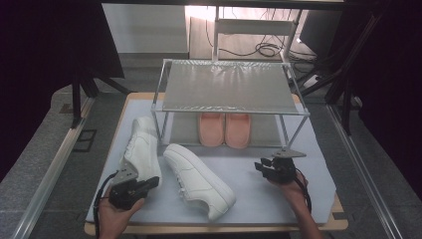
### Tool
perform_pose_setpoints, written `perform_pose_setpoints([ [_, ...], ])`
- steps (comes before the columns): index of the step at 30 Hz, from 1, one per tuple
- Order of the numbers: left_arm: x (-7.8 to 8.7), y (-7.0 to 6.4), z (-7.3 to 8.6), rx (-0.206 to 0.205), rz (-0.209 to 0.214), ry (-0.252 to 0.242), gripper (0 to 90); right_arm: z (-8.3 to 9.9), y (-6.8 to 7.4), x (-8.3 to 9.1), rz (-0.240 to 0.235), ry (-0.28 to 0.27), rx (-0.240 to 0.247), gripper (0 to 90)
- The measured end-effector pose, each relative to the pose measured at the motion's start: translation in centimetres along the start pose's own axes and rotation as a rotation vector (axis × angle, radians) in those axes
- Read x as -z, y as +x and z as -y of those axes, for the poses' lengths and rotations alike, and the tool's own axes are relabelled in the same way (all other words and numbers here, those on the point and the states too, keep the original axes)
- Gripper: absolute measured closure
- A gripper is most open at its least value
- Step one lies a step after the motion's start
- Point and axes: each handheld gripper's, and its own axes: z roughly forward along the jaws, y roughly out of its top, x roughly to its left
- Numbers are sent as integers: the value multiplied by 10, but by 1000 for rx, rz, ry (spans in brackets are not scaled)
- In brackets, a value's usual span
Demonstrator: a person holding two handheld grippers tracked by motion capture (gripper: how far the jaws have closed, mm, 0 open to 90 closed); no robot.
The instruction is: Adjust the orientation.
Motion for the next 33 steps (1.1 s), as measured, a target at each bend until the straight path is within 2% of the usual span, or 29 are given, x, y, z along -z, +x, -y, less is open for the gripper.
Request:
perform_pose_setpoints([
  [3,17,8,-1,19,-10,-40,900,0,1,-1,-1,2,2,647],
  [6,32,17,-4,34,-44,-70,900,0,2,-1,-2,4,3,647],
  [10,38,42,-1,84,-102,-62,900,0,2,-1,-2,2,4,647],
  [13,35,58,4,122,-146,-43,900,0,1,-1,-1,1,3,647],
  [16,25,67,6,145,-147,-16,900,0,1,-2,-2,2,3,647],
  [21,-5,76,8,153,-115,56,900,0,2,-3,-5,8,5,647],
  [22,-10,77,8,150,-123,73,900,0,2,-3,-6,9,6,647],
  [23,-13,77,7,135,-148,93,900,0,2,-3,-5,10,6,647],
  [24,-15,77,6,117,-172,109,900,0,2,-3,-4,9,5,647],
  [26,-13,78,5,103,-185,120,900,1,1,-3,-4,8,3,647],
  [30,-9,86,4,72,-260,141,900,2,0,-4,-4,14,1,647],
  [32,-7,96,4,82,-290,155,900,2,1,-5,-4,15,3,647],
  [33,-5,102,6,102,-273,148,900,2,1,-5,-5,15,3,647],
])
